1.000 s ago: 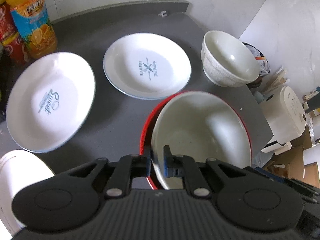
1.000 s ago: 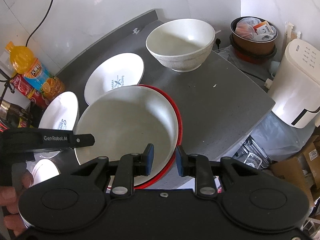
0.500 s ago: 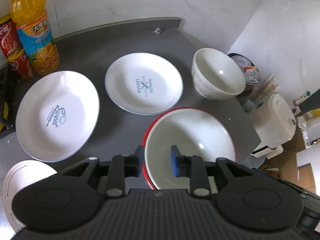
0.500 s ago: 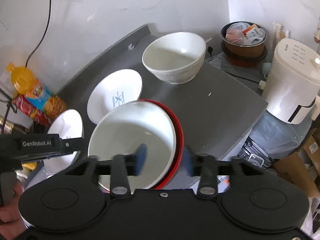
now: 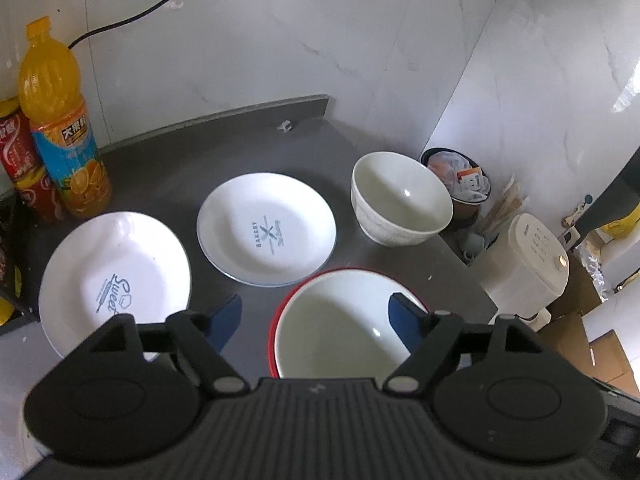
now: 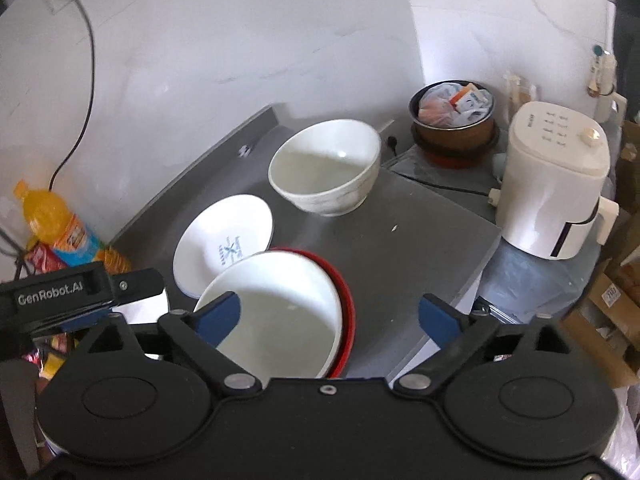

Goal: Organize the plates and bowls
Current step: 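Open both grippers and release the bowl inside the red bowl, then move both grippers to the other cream-white bowl and close on its rim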

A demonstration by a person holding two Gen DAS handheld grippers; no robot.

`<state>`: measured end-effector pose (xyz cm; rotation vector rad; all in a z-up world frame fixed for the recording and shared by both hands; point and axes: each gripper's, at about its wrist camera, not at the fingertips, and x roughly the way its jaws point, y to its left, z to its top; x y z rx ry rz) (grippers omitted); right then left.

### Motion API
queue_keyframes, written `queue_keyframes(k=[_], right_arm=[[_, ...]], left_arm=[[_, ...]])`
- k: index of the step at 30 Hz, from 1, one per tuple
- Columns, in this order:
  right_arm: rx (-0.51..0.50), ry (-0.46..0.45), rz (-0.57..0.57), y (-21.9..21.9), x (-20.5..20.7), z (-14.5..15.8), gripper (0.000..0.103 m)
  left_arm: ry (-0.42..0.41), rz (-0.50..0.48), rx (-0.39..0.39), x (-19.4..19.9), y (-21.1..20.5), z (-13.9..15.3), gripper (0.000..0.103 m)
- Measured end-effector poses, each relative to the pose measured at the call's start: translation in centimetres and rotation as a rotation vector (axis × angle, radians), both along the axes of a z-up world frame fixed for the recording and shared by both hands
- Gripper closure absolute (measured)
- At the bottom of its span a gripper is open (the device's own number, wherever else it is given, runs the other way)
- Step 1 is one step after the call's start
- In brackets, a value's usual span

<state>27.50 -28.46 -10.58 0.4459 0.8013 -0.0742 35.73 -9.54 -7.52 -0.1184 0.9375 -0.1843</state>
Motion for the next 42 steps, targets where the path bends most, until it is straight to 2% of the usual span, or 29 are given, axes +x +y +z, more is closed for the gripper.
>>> queue_keyframes(k=[7, 14, 24, 30, 42], right_arm=[[0.036, -0.02, -0.041, -2.3, 1.4, -0.3, 0.003], [0.051, -0.028, -0.015, -4.6, 4.9, -0.5, 0.003], [0.06, 0.004, 0.028, -7.5, 10.4, -1.7, 0.004], [0.077, 0.03, 0.077, -8.4, 13.5, -2.9, 0.013], [0.112, 0.088, 0.149, -9.4, 18.3, -5.8, 0.041]], left_arm=[[0.026, 0.007, -0.034, 1.6, -0.6, -0.3, 0.023], [0.074, 0.078, -0.08, 4.7, -1.7, -0.8, 0.023], [0.092, 0.12, -0.055, 10.0, -4.7, -1.6, 0.022], [0.122, 0.139, -0.067, 12.7, -5.9, -3.2, 0.02], [0.167, 0.18, -0.064, 16.4, -8.0, -6.1, 0.022]])
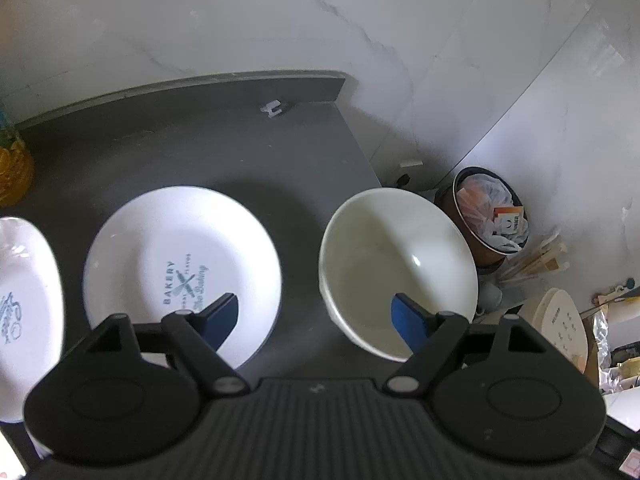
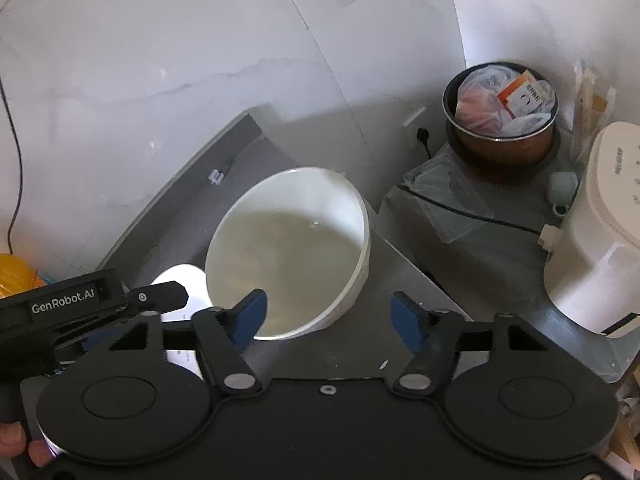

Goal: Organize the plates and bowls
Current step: 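Move both grippers to the other cream-white bowl and close on its rim, then carry the second cream-white bowl and lower it onto the bowl stack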

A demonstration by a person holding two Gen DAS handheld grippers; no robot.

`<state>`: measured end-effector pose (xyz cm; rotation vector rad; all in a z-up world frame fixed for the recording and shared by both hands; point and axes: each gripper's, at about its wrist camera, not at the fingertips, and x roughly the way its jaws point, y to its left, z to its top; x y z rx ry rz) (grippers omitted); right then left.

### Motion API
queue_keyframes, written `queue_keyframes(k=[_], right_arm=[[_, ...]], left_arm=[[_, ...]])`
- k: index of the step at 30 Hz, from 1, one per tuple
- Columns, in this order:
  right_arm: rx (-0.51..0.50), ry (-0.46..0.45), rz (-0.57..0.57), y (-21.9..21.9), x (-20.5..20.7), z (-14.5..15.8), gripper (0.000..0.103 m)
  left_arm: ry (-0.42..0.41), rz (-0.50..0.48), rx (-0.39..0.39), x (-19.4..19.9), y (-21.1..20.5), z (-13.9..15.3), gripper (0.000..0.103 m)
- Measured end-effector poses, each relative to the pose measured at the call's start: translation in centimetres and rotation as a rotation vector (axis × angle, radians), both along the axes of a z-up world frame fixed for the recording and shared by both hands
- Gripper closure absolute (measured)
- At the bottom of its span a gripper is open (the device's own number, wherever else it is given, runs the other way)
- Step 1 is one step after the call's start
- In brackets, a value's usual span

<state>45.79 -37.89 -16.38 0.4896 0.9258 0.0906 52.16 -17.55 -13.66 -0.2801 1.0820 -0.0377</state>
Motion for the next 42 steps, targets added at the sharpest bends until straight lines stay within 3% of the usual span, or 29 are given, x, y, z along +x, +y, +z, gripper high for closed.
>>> queue_keyframes(k=[8, 15, 18, 21, 31, 42], right_arm=[[0.046, 0.041, -0.007, -1.0, 1.8, -1.6, 0.058], [0.059, 0.083, 0.0, -0.7, 3.0, -3.1, 0.067], [0.054, 0.104, 0.022, -0.3, 3.7, -3.8, 0.08], [0.058, 0.11, 0.024, -0.4, 4.0, -3.7, 0.082], [0.057, 0.075, 0.035, 0.3, 2.6, -2.8, 0.082], [0.046, 0.015, 0.015, 1.5, -0.2, 0.2, 0.082]], left_arm=[[0.027, 0.024, 0.002, 1.4, -1.0, -1.6, 0.033], [0.073, 0.042, -0.032, 2.5, -1.2, -3.3, 0.064], [0.082, 0.053, -0.037, 2.9, -1.1, -4.0, 0.077], [0.102, 0.052, -0.074, 3.1, -1.1, -4.5, 0.092], [0.086, 0.041, -0.079, 2.4, -0.4, -3.3, 0.094], [0.012, 0.002, -0.07, 0.0, 0.7, 0.1, 0.094]])
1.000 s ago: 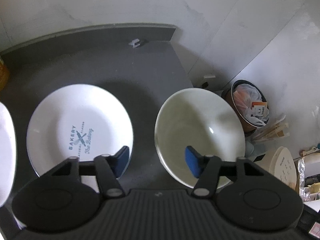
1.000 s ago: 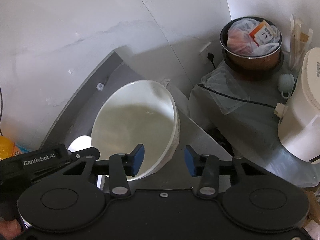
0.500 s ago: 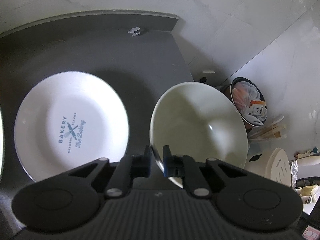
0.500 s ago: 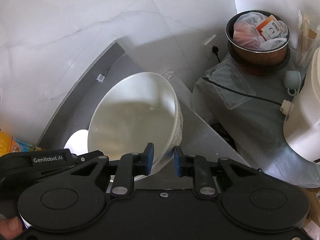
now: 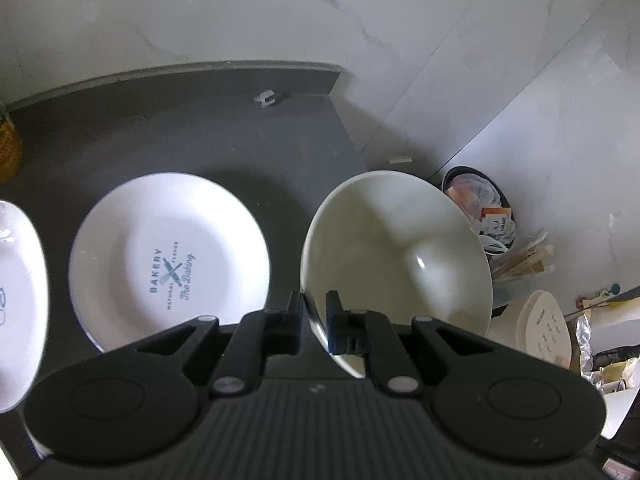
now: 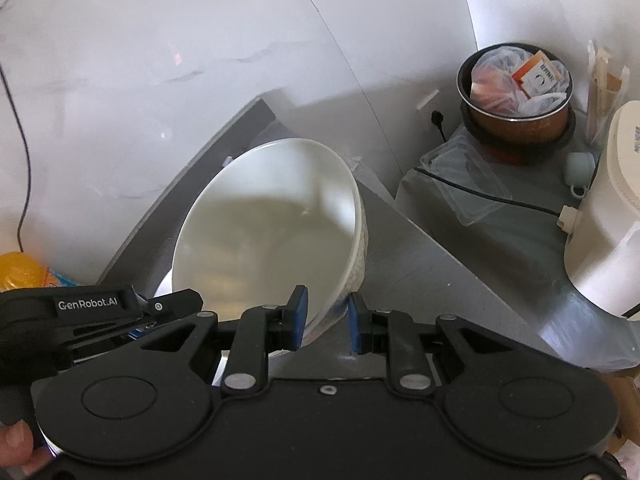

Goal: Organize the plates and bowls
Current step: 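Carry the second cream-white bowl and lower it onto the bowl stack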

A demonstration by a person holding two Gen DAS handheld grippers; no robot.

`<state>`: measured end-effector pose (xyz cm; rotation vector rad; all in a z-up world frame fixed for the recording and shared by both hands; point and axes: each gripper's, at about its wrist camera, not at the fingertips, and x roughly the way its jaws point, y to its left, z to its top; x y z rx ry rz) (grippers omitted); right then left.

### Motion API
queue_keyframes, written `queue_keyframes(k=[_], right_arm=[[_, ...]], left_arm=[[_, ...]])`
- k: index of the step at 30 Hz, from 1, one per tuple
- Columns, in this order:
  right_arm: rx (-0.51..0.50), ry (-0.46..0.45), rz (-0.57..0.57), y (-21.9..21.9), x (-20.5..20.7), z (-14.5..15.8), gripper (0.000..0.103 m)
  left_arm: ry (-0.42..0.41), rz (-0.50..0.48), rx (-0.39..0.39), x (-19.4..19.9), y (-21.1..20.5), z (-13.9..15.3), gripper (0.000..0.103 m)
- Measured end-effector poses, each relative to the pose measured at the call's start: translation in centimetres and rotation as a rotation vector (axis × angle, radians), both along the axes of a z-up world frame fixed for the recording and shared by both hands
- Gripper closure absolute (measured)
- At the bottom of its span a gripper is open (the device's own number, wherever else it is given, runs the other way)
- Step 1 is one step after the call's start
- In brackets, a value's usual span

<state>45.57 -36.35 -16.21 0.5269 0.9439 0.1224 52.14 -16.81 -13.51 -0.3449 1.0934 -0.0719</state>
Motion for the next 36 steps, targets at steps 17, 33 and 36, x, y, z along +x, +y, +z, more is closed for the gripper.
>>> queue_keyframes(k=[17, 33, 36], right_arm=[[-0.027, -0.069, -0.023, 3.6, -6.4, 3.4, 0.082], [-0.045, -0.058, -0.034, 6.9, -12.1, 4.0, 0.082], [-0.046, -0.052, -0.039, 7.4, -12.8, 3.9, 0.082]], left_arm=[[-0.07, -0.035, -0.01, -6.7, 3.8, 4.2, 0.094], [-0.052, -0.053, -0.016, -12.2, 6.9, 4.5, 0.094], [-0.048, -0.057, -0.017, -13.0, 7.4, 4.3, 0.094]])
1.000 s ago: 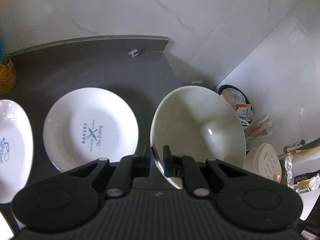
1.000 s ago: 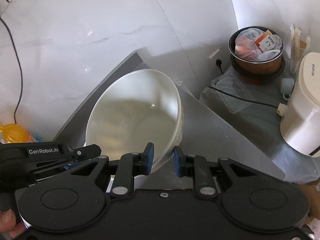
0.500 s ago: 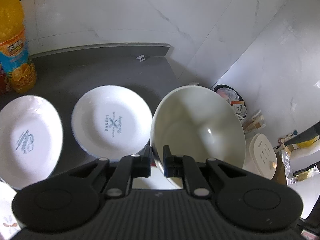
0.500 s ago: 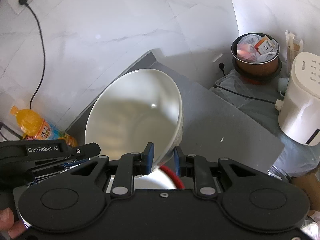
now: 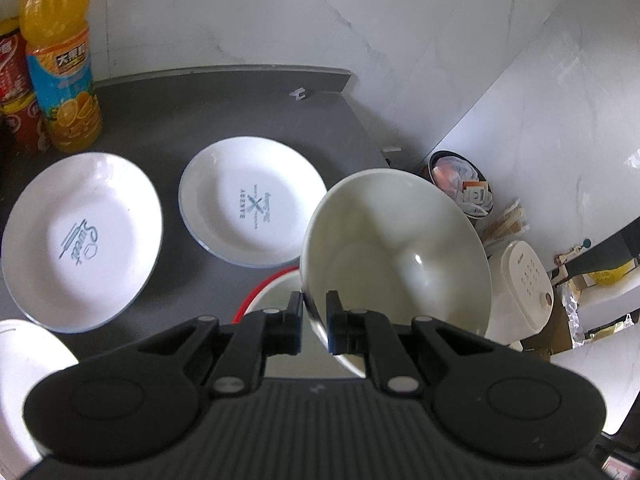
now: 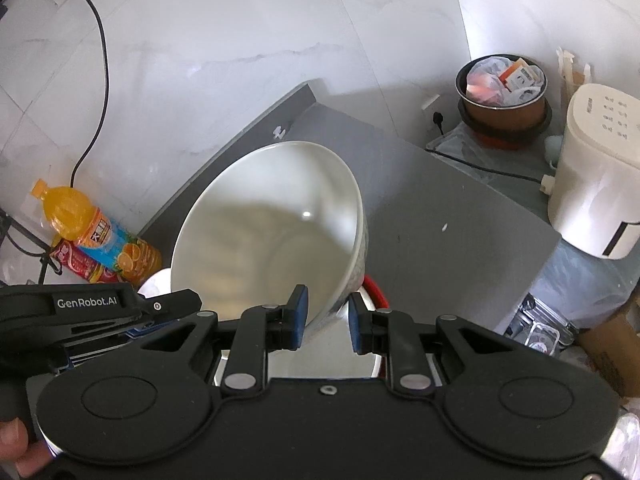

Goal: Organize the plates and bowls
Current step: 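Carry the second cream-white bowl and lower it onto the bowl stack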

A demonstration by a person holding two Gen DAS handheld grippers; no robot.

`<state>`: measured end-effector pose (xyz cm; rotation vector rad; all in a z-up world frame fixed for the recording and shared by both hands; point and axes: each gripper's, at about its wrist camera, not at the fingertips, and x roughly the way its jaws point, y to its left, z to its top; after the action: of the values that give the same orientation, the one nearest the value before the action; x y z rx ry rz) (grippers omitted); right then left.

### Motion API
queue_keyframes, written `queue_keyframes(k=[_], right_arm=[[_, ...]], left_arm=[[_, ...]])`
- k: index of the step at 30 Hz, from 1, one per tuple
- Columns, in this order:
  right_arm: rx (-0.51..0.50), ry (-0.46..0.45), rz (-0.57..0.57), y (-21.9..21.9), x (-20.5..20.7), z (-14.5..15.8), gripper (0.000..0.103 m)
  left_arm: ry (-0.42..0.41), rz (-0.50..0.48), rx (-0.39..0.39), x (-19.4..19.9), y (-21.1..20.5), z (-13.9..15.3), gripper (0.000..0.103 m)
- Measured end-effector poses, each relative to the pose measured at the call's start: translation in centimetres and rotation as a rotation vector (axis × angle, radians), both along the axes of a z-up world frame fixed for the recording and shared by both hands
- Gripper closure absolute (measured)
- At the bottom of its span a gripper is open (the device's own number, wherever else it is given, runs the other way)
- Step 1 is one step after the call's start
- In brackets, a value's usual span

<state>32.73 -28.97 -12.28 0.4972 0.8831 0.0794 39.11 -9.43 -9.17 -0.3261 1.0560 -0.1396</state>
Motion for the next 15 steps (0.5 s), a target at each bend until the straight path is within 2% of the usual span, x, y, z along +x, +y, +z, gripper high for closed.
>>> queue_keyframes(k=[15], right_arm=[[-0.019, 0.02, 0.006, 1.7, -3.0, -0.6, 0.082]], left_arm=[[0.02, -0.001, -0.003, -2.9, 1.4, -0.7, 0.094]])
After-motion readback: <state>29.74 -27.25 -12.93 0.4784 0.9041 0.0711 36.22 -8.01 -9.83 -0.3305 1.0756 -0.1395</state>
